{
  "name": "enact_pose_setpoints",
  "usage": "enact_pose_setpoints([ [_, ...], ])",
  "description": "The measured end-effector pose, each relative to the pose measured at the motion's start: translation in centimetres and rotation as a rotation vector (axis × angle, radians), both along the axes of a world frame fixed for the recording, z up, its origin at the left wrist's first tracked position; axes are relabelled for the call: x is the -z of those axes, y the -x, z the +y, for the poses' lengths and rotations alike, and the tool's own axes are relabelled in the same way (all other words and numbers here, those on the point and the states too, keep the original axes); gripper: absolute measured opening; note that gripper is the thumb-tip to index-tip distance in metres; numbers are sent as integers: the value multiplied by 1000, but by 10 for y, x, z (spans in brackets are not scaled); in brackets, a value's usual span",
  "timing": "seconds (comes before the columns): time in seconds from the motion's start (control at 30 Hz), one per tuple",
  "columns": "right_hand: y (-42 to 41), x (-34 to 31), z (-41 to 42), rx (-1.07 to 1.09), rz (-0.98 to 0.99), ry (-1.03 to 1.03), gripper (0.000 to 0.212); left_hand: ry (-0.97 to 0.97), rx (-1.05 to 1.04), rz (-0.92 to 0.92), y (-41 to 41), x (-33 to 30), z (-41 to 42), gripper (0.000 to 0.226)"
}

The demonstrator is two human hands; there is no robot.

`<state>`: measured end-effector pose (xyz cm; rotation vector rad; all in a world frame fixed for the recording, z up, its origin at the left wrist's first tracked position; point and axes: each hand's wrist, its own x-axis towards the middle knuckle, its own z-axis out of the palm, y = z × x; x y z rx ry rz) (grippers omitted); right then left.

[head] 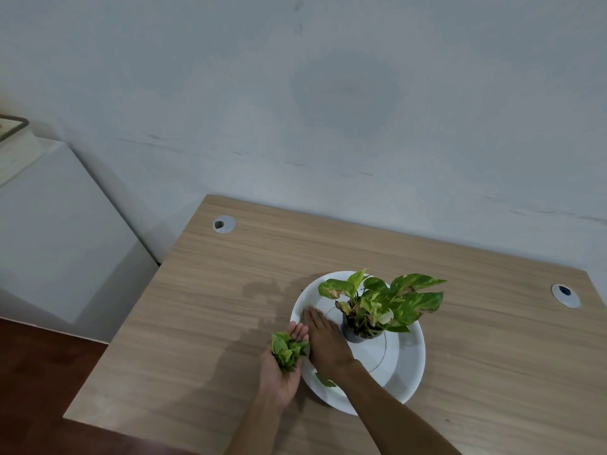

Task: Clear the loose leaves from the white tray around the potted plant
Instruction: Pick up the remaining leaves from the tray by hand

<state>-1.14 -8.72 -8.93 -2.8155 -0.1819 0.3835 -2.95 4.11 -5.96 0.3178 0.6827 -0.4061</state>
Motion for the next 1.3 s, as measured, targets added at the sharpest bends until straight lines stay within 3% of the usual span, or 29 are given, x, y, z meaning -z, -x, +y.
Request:
enact_pose_setpoints([
  [0.1,8,4,-8,-120,-14,76,84,4,6,-18,-1,1,0,38],
  [0.3,54,0,-39,-513,-126,61,72,-2,18,-26,-2,-4,1,46],
  [0.4,71,-11,-61,-589,-83,63,67,-16,41,-41,-2,-3,2,56],
  [0.6,80,-23,-90,-726,-44,66,64,-43,79,-72,-2,-3,4,54],
  [0.77,63,-24,-91,-814,-78,141,46,-55,87,-67,-1,0,3,53],
  [1.3,66,-13,-90,-626,-21,12,25,-86,107,-66,1,-5,3,44],
])
